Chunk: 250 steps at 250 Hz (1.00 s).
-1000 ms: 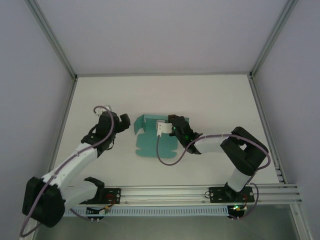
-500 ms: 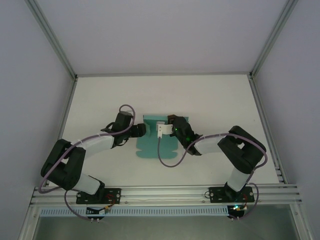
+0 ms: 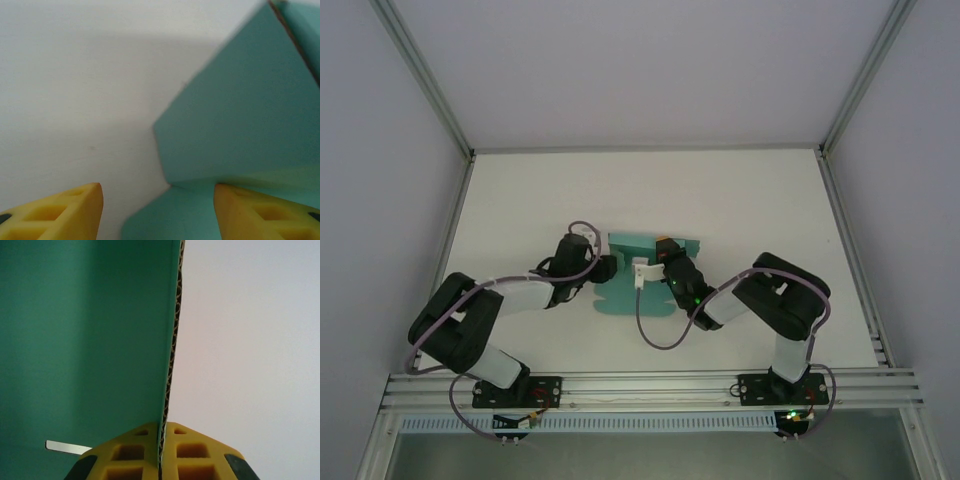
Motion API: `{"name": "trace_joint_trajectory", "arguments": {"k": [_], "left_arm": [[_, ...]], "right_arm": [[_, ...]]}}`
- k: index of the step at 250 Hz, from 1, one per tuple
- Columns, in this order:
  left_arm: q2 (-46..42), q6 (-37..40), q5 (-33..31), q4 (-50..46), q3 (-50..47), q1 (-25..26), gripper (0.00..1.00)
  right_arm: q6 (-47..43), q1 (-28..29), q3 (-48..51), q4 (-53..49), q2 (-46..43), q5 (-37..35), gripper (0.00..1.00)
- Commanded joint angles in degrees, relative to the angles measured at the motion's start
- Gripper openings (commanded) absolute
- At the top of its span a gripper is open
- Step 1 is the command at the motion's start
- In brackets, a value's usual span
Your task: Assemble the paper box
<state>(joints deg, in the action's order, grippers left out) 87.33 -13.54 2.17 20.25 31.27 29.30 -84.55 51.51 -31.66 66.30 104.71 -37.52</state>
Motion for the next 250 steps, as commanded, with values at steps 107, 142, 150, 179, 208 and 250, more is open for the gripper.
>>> {"name": "trace_joint_trajectory", "arguments": {"k": [107, 142, 150, 179, 208, 250], "left_arm": [[3.32, 8.68, -5.50, 10.35, 4.20, 1.82, 0.37], [4.34, 8.28, -5.85, 10.05, 6.05, 1.86, 0.32], [4.48, 8.23, -5.81, 9.80, 6.50, 1.98, 0.31], [5.71, 7.16, -6.20, 13.33, 6.94, 1.98, 0.23], [7.14, 7.29, -5.11, 13.52, 9.21, 2.00, 0.14], [8.03, 6.29, -5.45, 17.24, 10.05, 2.04, 0.06]], "right_arm": [[7.39, 1.11, -1.40, -27.50, -2.00, 6.51, 0.00], [9.28, 1.08, -2.52, -31.23, -2.03, 7.08, 0.00], [9.57, 1.12, -2.53, -31.48, -2.11, 7.19, 0.00], [10.73, 1.00, -2.77, -33.06, -2.83, 7.65, 0.00], [12.73, 0.92, -3.40, -36.23, -3.66, 8.68, 0.00], [13.31, 0.79, -3.89, -36.81, -3.04, 8.69, 0.00]]}}
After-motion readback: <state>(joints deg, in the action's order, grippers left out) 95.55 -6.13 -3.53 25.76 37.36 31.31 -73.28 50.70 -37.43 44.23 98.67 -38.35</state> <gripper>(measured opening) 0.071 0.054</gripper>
